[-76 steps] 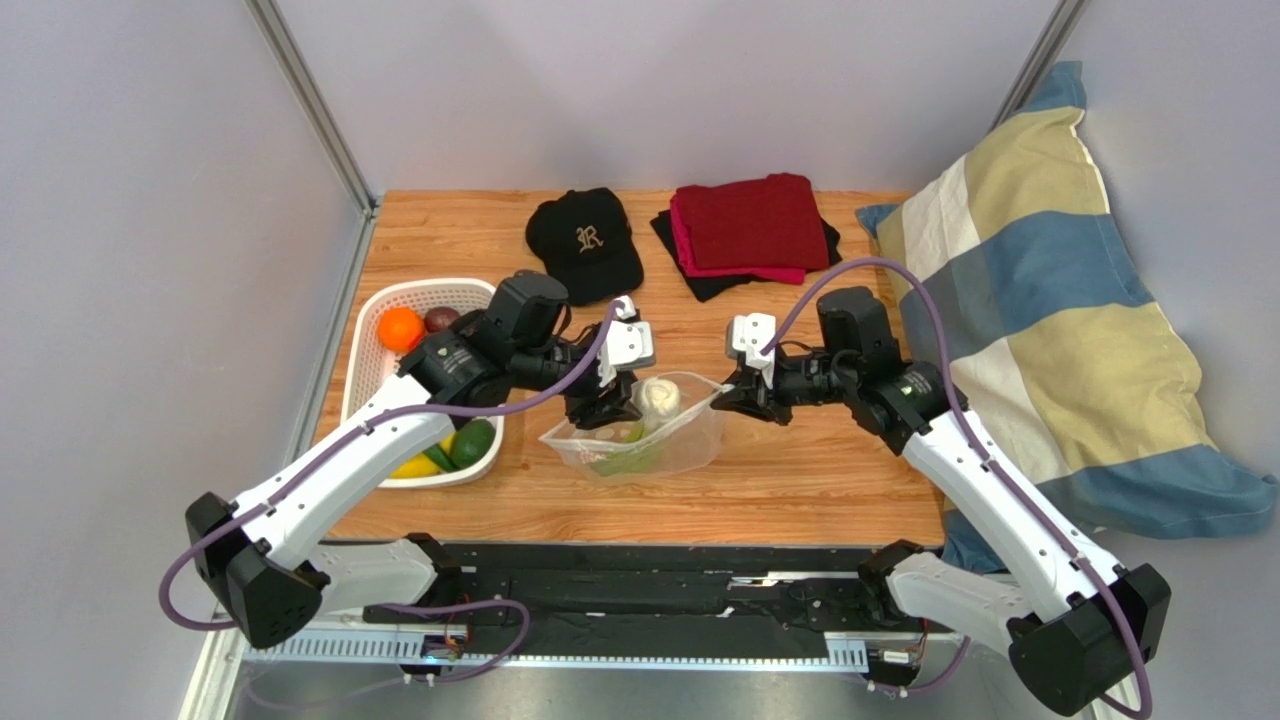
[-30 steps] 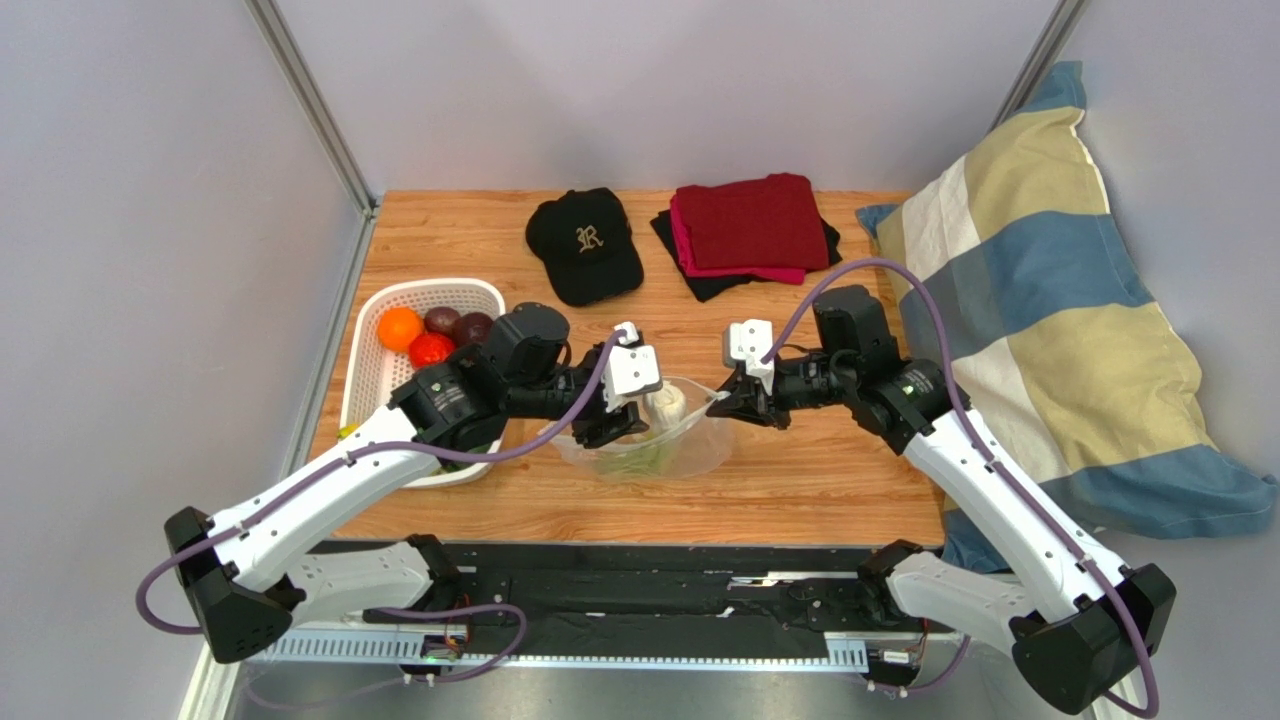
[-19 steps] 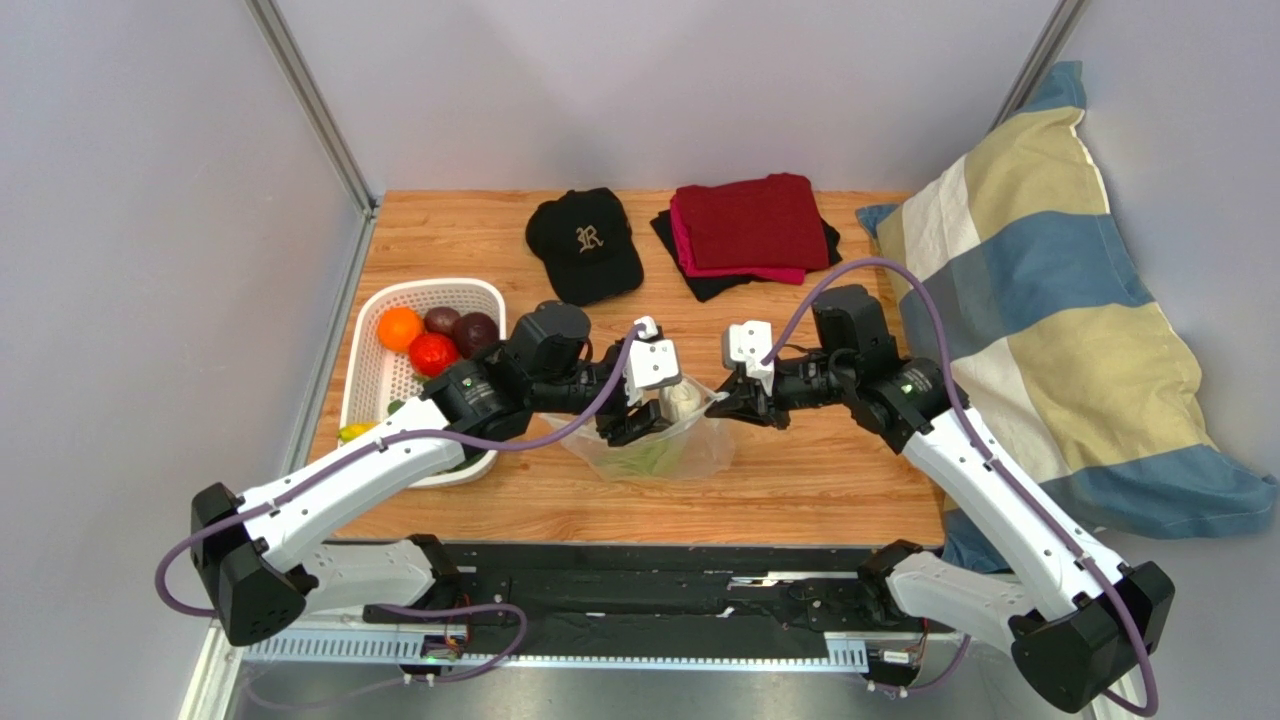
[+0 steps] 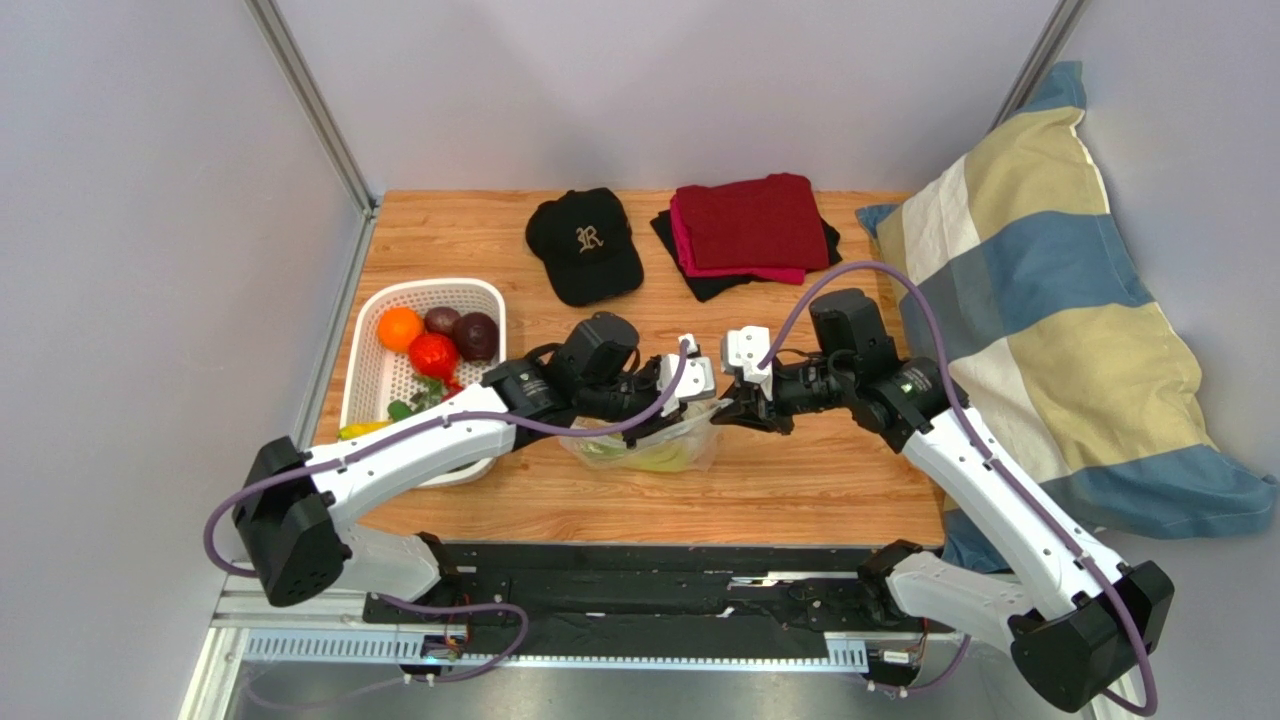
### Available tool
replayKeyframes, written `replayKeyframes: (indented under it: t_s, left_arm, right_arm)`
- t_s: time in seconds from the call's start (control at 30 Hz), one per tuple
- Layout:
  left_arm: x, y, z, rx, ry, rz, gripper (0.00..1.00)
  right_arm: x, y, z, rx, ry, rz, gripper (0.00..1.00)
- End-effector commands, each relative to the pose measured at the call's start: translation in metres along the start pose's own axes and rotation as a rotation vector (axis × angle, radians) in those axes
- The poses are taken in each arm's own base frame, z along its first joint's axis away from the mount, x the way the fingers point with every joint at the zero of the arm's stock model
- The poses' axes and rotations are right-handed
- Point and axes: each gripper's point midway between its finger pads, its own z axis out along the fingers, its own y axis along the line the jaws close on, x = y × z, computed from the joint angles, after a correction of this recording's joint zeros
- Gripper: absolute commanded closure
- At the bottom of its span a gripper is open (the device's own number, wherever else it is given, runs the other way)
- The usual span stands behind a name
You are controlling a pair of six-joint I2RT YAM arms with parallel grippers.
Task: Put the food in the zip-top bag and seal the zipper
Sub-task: Adjust the fake vegetable in the zipper food storage bag.
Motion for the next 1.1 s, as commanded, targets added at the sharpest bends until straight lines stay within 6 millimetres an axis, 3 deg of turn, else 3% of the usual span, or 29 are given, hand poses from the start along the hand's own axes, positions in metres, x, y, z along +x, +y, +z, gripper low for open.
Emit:
replayKeyframes:
  t_s: [0.0,0.2,0.3,0.4,0.43,0.67,0.7,0.77,0.87,0.97,1.0,1.07]
  left_arm:
    - [0.032,0.002,0.012,-0.003,0.121,-0.002,0.99]
    - [0.044,0.008,0.033,-0.025,0.134,-0.041,0.99]
    - [0.048,0.008,0.031,-0.045,0.107,-0.033,0.89]
    - [0.028,0.005,0.014,-0.060,0.037,-0.011,0.70]
    - [0.016,0.004,0.003,-0.070,0.001,0.000,0.60]
    - [-0.035,0.004,-0.060,-0.148,-0.051,-0.005,0.25]
    - [-0.041,0.003,-0.067,-0.155,-0.067,0.004,0.08]
    - [-0.061,-0.001,-0.089,-0.166,-0.128,0.032,0.06]
    - [-0.068,-0.008,-0.108,-0.165,-0.137,0.048,0.04]
    - [-0.058,-0.008,-0.121,-0.162,-0.106,-0.001,0.17]
    - [-0.052,0.005,-0.129,-0.204,-0.101,-0.041,0.25]
    - [-0.044,0.017,-0.147,-0.264,-0.117,-0.132,0.27]
  right_arm:
    - [-0.037,-0.004,-0.008,0.009,-0.087,-0.117,1.00]
    - [-0.036,-0.007,-0.005,0.012,-0.088,-0.096,1.00]
    - [-0.034,-0.009,-0.005,0.018,-0.080,-0.094,1.00]
    - [-0.033,-0.010,-0.005,0.026,-0.075,-0.094,1.00]
    - [-0.031,-0.009,-0.004,0.025,-0.072,-0.097,1.00]
    - [-0.025,-0.012,-0.003,0.038,-0.056,-0.103,1.00]
    - [-0.026,-0.012,-0.003,0.041,-0.057,-0.105,1.00]
    - [-0.025,-0.014,-0.004,0.048,-0.054,-0.103,1.00]
    - [-0.026,-0.016,-0.004,0.054,-0.056,-0.108,1.00]
    - [-0.027,-0.016,-0.004,0.055,-0.058,-0.108,1.00]
    - [-0.028,-0.015,-0.004,0.053,-0.058,-0.111,1.00]
    - [-0.028,-0.015,-0.004,0.051,-0.055,-0.114,1.00]
